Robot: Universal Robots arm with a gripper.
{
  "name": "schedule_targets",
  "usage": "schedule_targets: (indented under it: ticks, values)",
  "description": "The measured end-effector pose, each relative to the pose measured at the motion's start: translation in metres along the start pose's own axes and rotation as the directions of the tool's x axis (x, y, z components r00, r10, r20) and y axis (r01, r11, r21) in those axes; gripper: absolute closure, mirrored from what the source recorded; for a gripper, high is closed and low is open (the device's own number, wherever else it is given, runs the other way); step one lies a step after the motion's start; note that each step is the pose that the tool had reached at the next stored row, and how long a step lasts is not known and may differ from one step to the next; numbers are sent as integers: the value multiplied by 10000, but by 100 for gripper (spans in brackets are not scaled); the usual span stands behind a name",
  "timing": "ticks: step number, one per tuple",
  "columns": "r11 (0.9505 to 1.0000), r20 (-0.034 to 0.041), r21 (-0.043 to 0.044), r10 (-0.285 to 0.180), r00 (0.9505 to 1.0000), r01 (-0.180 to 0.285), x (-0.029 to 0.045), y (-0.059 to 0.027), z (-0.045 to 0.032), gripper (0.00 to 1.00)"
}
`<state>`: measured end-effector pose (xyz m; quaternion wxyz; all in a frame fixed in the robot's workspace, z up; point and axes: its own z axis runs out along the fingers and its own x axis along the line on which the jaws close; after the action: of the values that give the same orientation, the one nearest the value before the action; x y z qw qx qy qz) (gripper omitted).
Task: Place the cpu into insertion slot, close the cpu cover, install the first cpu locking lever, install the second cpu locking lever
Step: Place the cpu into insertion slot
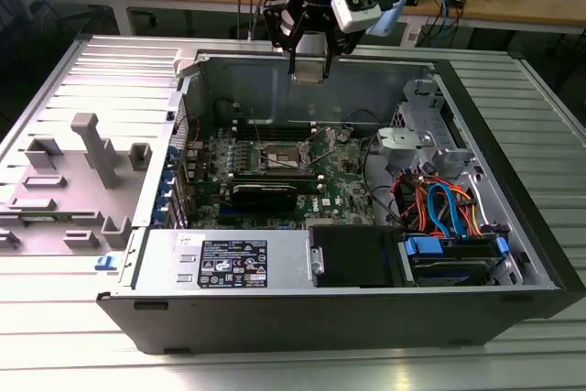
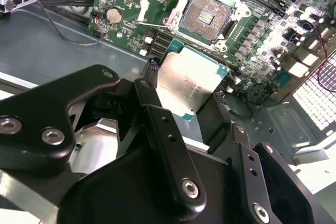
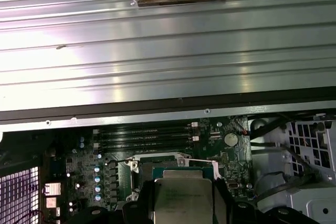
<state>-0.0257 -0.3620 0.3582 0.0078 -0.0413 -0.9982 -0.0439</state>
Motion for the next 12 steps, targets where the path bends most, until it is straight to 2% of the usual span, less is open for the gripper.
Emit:
schedule_targets:
  ticks: [7, 9, 12]
  values:
    - [9974, 67, 28, 722, 9974, -722, -1, -2, 11, 46]
    - [9952, 92, 39, 974, 9952, -974, 0, -3, 16, 46]
    - [9948, 97, 40, 1019, 9947, -1020, 0, -3, 17, 46]
